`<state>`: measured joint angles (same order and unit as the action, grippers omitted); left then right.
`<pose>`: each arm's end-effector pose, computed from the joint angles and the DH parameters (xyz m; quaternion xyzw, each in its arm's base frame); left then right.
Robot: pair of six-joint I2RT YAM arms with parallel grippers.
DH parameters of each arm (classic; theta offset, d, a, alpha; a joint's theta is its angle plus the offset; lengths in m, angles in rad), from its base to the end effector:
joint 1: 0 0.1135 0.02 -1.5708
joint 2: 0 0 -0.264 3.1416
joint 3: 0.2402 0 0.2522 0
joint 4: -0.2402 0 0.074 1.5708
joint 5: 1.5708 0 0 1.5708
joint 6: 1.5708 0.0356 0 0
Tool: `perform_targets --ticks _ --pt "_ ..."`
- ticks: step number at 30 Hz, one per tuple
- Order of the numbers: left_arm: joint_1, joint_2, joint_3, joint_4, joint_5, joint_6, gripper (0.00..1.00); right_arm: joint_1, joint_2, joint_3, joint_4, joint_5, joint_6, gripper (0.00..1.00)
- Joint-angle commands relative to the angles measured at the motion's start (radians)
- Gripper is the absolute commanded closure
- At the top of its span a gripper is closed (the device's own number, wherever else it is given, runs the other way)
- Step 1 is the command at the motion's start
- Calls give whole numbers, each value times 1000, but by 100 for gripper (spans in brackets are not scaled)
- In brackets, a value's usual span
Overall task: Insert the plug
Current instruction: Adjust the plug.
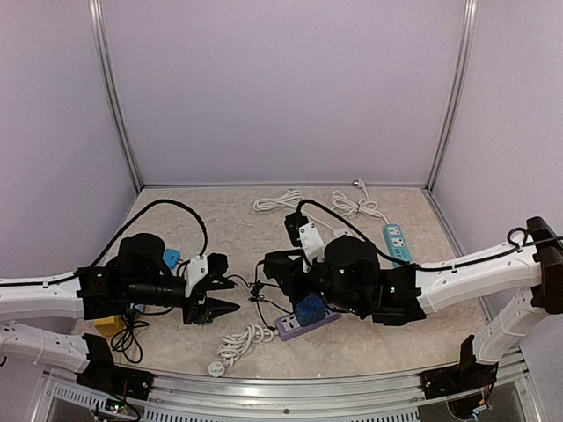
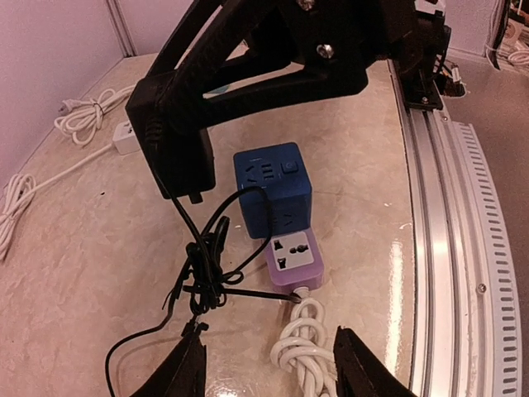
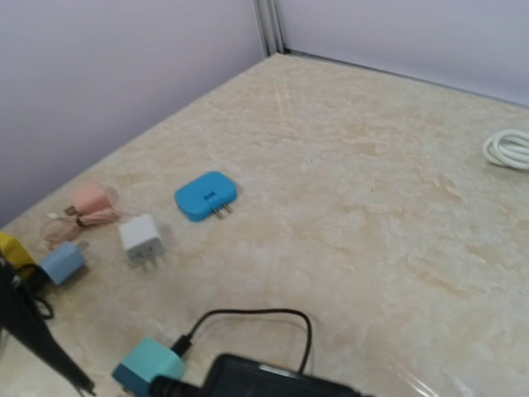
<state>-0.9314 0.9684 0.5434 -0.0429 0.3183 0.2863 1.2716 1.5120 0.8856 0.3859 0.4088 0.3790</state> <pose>0.1191 -0.1788 0.2361 0.5491 0.6424 -0.2920 0.4478 0.1142 0.3224 0.2566 -0.2195 0.7491 0.3357 0.5273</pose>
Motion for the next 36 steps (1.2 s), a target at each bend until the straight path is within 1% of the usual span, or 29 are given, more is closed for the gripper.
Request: perform_targets --ticks 1,5,7,9,11,13,14,15,20,25,27,28,31,33,34,36 --pt "-28 -1 -59 352 -82 -149 49 22 30 19 -2 36 -11 100" --pt "-50 46 -75 485 -102 -202 49 45 28 21 -24 25 -20 100" --pt "-74 70 -70 496 -106 -227 51 50 20 10 -16 17 -19 100" --pt "-92 93 -59 469 -100 -259 52 54 13 6 -18 18 -26 100" --pt "-99 118 -52 448 -108 -280 57 56 4 4 -19 17 -37 100" --pt "-100 133 -50 442 -152 -281 67 56 -5 -3 -15 12 -45 100" --pt "-99 138 -51 440 -173 -280 70 56 -9 -7 -9 11 -48 100" --pt "-98 140 -48 440 -184 -273 72 57 -13 -10 -4 5 -52 100" --pt "-99 156 -18 452 -223 -236 72 57 -13 -10 5 -11 -72 100" --pt "-68 153 14 394 -239 -215 72 57 -30 -22 0 -3 -75 100" --pt "-63 138 14 366 -225 -182 69 57 -39 -24 -10 5 -75 100" --pt "-64 133 12 353 -225 -172 67 56 -43 -23 -14 6 -75 100" --pt "-63 129 0 343 -211 -171 50 57 -51 -15 -12 -1 -73 100" --pt "-65 135 -7 369 -175 -184 44 56 -48 -2 -12 -2 -65 100" --pt "-69 138 -9 384 -164 -192 41 57 -44 7 -10 -9 -61 100" --pt "-78 150 -7 420 -163 -201 41 57 -30 24 -6 -29 -59 100"
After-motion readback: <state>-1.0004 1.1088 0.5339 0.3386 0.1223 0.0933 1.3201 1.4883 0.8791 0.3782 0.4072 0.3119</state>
